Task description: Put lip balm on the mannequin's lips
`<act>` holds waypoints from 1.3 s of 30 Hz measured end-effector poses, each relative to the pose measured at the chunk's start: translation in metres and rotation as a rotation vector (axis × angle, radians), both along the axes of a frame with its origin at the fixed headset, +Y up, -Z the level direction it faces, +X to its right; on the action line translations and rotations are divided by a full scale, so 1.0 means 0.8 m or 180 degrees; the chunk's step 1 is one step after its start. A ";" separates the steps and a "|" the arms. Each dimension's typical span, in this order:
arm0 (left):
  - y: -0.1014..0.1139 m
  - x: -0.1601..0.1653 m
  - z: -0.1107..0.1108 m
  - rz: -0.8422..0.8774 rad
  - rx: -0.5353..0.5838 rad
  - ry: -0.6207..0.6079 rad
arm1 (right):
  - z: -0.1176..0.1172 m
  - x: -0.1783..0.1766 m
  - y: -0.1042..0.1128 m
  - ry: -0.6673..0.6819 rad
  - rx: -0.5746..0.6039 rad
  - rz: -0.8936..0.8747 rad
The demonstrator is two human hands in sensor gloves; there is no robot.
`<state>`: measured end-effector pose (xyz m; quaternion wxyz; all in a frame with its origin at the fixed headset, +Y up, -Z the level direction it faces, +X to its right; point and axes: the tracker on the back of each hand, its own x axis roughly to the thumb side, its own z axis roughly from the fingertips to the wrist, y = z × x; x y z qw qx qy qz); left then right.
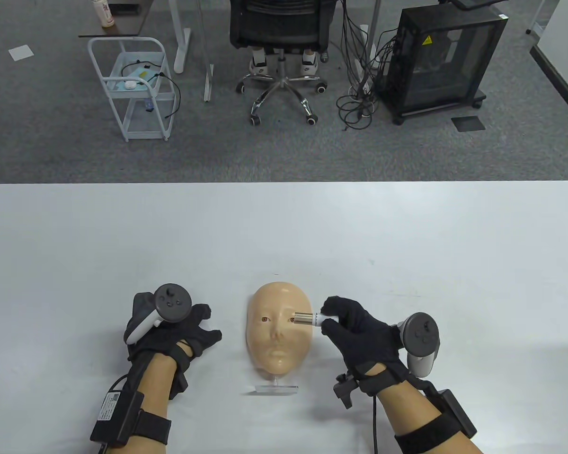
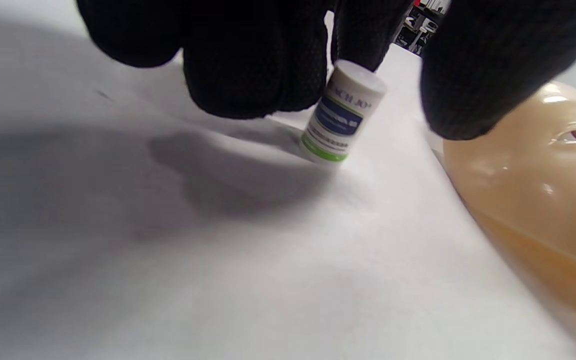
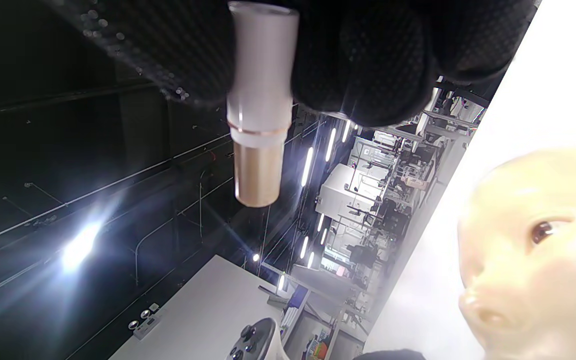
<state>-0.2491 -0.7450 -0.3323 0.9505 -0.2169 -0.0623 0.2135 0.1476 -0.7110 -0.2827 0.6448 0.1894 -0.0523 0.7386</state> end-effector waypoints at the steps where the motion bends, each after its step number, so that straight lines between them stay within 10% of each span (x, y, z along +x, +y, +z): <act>1: -0.002 0.001 -0.001 -0.0022 0.0008 -0.0002 | 0.000 0.000 0.000 0.0002 0.0018 0.0026; 11: 0.026 -0.003 0.004 0.0241 0.0671 0.0191 | 0.001 -0.003 0.000 0.0023 0.0036 0.0057; 14: 0.043 0.003 0.015 0.1330 0.0939 0.0284 | 0.003 -0.009 -0.001 0.0069 0.0056 0.0108; 19: 0.038 0.049 0.030 0.3015 0.0429 -0.0032 | 0.005 -0.016 -0.003 0.0100 0.0054 0.0170; 39: 0.037 0.105 0.049 0.3138 0.0258 -0.0404 | 0.013 -0.035 -0.006 0.0162 0.0143 0.0390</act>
